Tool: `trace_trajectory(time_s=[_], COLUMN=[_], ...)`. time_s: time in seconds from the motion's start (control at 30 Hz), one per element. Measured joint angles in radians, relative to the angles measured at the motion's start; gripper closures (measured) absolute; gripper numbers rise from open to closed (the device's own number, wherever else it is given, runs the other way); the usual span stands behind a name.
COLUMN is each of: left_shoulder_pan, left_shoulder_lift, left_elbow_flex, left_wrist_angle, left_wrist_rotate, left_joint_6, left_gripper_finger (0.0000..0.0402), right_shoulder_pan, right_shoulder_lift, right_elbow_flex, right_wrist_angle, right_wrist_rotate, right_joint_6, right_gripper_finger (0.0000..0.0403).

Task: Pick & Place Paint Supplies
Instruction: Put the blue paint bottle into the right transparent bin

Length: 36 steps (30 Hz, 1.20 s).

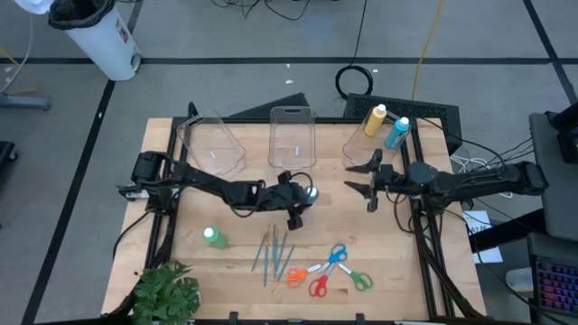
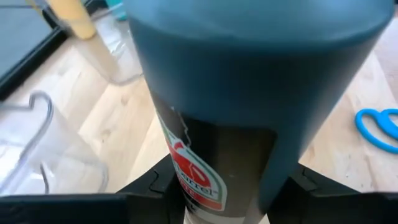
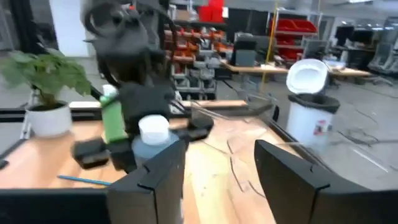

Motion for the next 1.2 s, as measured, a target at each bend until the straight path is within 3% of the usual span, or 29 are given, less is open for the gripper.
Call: trace_trajectory(time_s=[0.23,0.37,0.7,1.2], left_shoulder_pan=[0.000,0.005,0.010,0.011], left_shoulder_lift=[0.000,0.000,0.000,0.000], left_elbow_flex=[0.065,0.065,0.064,0.063], left_wrist_angle=[-0.079,-0.080,-0.094,-0.119], left_wrist_rotate=[0.001,-0.002,-0.002,-0.002], left_joint_6=[0.039,0.035,0.031,0.031], left_gripper_finger=[0.0242,0.0242,0.0242,0.0242], right_shoulder_pan=[0.047,0.053,0.053,0.052], right_shoulder_lift=[0.135,0.230,0.446,0.556], right_elbow_flex=[0.011,0.064,0.192,0.237], right_wrist_angle=[0.135,0.137,0.135,0.166], right_wrist_rotate=[0.002,0.002,-0.054,-0.051], right_joint_6=[0.011,0.051,0.054,0.018], right_gripper_finger=[0.0139,0.0117,0.0121,0.0150])
